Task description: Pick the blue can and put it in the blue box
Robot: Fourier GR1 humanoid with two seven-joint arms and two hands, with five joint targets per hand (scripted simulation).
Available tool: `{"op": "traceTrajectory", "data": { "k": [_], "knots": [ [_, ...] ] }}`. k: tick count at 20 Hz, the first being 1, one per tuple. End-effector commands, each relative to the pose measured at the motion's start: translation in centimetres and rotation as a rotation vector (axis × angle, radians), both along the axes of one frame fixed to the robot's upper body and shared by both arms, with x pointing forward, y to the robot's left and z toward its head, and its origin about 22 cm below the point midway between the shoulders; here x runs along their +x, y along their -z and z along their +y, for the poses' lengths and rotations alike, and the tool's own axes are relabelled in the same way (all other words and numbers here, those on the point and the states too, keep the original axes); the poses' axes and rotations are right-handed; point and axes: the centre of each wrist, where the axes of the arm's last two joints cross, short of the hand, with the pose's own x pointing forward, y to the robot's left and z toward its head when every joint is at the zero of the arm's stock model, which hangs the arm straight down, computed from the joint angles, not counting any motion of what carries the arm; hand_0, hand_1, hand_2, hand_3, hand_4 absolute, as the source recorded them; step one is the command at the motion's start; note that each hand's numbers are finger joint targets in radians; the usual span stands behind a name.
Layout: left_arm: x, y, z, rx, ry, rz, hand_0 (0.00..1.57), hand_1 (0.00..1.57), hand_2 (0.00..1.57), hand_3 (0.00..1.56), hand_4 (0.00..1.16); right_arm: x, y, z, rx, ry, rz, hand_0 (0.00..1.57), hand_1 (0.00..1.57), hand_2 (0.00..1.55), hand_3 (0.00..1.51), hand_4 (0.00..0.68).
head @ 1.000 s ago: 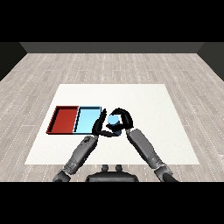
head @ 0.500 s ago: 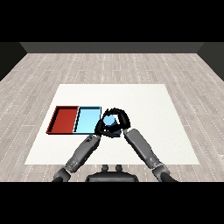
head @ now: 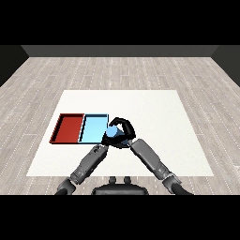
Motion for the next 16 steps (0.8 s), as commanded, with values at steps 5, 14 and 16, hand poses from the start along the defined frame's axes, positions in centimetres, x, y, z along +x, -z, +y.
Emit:
{"op": "traceTrajectory", "data": {
  "k": [5,14,16],
  "knots": [
    [-0.5,-1.0,-2.5,0.228,-0.095,-0.083,0.45,0.45,0.56,0.41,0.28,0.0,0.2,1.6,-0.009,-0.055,0.003,1.45,1.45,1.46,1.39,0.595],
    [0.4,-2.5,-1.5,0.154,-0.181,-0.089,0.45,0.45,0.65,0.35,0.72,-1.6,0.6,3.3,0.016,-0.085,0.006,1.45,1.45,1.45,1.40,0.598],
    [0.4,-1.1,-0.8,0.177,-0.201,-0.100,1.01,1.01,1.04,0.90,0.70,-1.4,-0.4,3.4,0.016,-0.076,0.008,1.44,1.44,1.45,1.40,0.611]
  ]
}}
